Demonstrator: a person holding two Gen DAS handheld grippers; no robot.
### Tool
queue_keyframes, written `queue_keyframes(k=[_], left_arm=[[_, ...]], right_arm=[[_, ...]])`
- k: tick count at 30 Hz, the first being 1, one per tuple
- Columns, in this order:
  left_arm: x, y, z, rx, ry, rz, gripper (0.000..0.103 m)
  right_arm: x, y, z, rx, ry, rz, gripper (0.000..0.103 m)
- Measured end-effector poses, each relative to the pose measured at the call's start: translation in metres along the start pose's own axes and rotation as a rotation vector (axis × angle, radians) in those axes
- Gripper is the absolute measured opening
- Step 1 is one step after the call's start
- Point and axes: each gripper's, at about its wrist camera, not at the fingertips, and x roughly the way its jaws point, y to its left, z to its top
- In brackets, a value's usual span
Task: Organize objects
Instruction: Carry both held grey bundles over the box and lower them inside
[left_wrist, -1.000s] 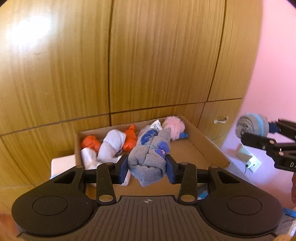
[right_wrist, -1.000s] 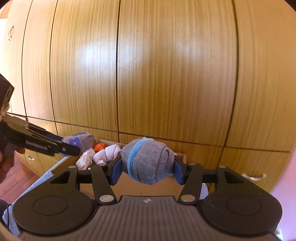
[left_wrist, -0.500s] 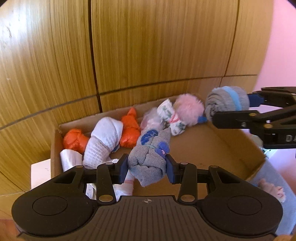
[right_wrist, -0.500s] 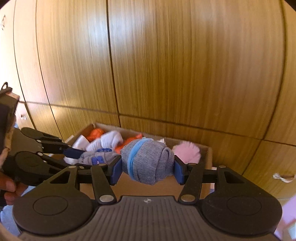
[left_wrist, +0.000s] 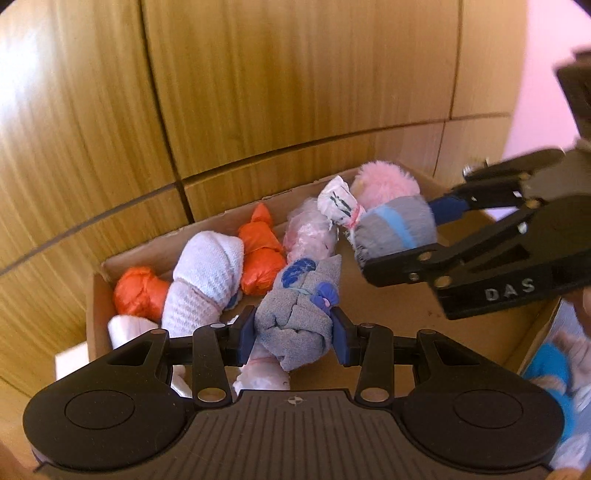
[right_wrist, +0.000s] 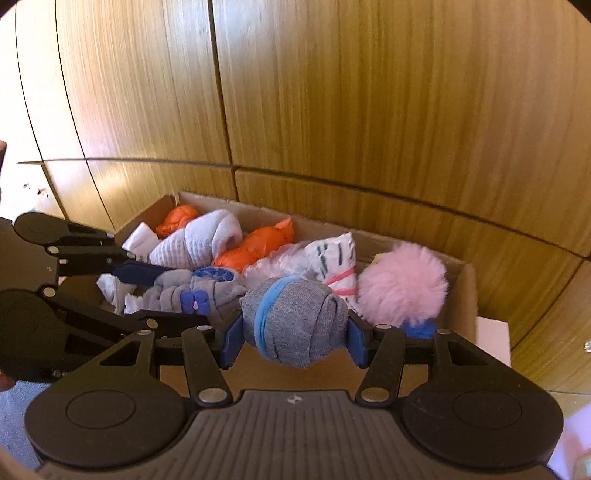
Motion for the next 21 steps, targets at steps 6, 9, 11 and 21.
queue_keyframes(k=[6,9,11,21], left_arm=[[0.005,-0.014,-0.005,0.193,0.017,0.075,0.051],[0.006,-0.024,-0.01,0.31,0.021,0.101,0.052],[0.007,-0.026,-0.013,0.338,0.022,0.102,0.053],[0.007,-0.018,-0.009,0.283,0.015,0.088,0.078]], right_arm=[[0.011,0.002,0.0,-0.031,0.051,0.015,0.052],[0.014,0.005,0.001,-0.051,0.063,0.026,0.052],[0.017,0.007,0.001,-0.064,0.074,0.036,0.052],[0.023,0.009,-0.001,-0.078,0.107,0.032,0.056]])
